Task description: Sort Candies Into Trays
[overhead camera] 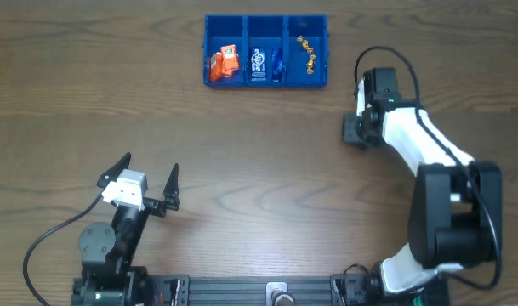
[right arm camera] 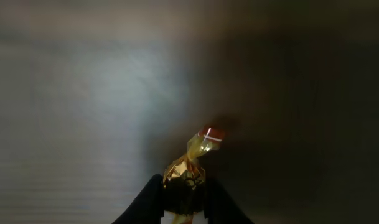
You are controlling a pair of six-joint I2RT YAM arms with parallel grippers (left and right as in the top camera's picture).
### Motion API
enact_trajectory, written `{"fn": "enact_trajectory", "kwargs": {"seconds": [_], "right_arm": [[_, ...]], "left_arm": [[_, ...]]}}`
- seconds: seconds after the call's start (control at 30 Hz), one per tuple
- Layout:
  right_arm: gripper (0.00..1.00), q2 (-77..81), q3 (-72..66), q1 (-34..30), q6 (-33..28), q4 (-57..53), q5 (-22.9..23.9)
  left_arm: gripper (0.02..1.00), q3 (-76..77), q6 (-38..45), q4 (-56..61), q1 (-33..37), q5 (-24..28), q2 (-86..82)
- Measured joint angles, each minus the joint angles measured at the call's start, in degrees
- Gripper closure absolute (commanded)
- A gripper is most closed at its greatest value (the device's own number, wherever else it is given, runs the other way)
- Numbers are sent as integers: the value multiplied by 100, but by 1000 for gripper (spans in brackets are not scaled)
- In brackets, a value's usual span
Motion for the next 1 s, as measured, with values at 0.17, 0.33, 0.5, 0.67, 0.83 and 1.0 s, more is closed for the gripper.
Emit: {"fn": "enact_trajectory", "kwargs": {"seconds": [0.17,0.33,0.5,0.67,0.83,1.0], "right_arm": [[809,-905,387,420,175,1086,-149],[809,-1067,1161,848,345,2483,-203],[809,-350,1875,1259,411,3056,-111],[809,835,2363,1478,435,2918,149],[809,1521,2446,1543,435,2887,476],[809,1572,2481,1543,433,2817,876]], "left_arm": [[20,0,0,0,0,-2,0],[20,0,0,0,0,0,0],[23,0,0,0,0,0,0],[20,0,0,0,0,0,0],[20,0,0,0,0,0,0],[20,0,0,-2,0,0,0]]}}
